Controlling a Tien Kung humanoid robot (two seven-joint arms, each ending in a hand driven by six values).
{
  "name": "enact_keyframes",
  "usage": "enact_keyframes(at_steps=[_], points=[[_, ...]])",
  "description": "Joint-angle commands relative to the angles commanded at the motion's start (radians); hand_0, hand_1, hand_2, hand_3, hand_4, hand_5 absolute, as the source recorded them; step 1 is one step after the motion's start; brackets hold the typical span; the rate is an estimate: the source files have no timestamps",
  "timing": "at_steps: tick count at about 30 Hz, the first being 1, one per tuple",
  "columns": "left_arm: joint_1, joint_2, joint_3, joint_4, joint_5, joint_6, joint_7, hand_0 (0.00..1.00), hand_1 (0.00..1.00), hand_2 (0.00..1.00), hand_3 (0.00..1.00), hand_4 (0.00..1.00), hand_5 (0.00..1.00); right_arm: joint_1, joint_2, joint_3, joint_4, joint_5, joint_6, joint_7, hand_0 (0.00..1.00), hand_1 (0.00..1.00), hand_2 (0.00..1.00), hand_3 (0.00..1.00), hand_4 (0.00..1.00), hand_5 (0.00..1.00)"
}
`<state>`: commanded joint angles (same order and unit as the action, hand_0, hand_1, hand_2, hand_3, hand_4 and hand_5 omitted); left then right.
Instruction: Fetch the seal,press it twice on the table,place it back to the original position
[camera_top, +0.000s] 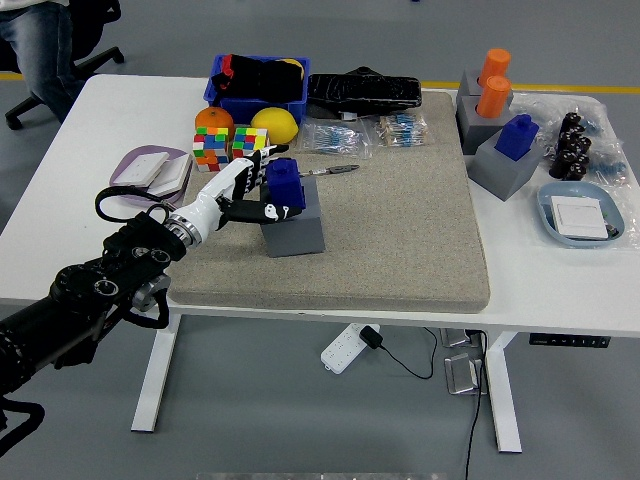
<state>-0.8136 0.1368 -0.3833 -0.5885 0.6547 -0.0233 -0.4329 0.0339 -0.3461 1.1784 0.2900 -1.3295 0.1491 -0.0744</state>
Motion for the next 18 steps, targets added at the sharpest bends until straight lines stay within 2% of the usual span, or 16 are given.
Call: enact_keyframes(at_steps=[1, 7, 18], points=[[0.001, 0.000, -0.001, -0.002, 0.001, -0.001, 0.000, 0.956, 0.986, 0.955, 0.998, 0.998, 0.177, 0.000, 0.000, -0.001, 0.000, 0.000, 0.000, 0.000, 0.795, 0.704, 0.712, 0.717, 0.880, 0.610], [0.003, -0.001, 0.000, -0.010, 0.007, -0.002, 0.001, 0.959, 0.990, 0.962, 0.998, 0.998, 0.200, 0.000, 0.000, 0.000, 0.000, 0.001, 0.001, 0.000, 0.795, 0.705, 0.713, 0.717, 0.880, 0.610], [0.008, 0.001, -0.015, -0.033, 0.009, -0.002, 0.004, 0.952, 0.985, 0.955, 0.995, 0.998, 0.197, -0.004, 0.001, 0.001, 0.000, 0.000, 0.000, -0.001, 0.796, 0.705, 0.712, 0.716, 0.880, 0.610]])
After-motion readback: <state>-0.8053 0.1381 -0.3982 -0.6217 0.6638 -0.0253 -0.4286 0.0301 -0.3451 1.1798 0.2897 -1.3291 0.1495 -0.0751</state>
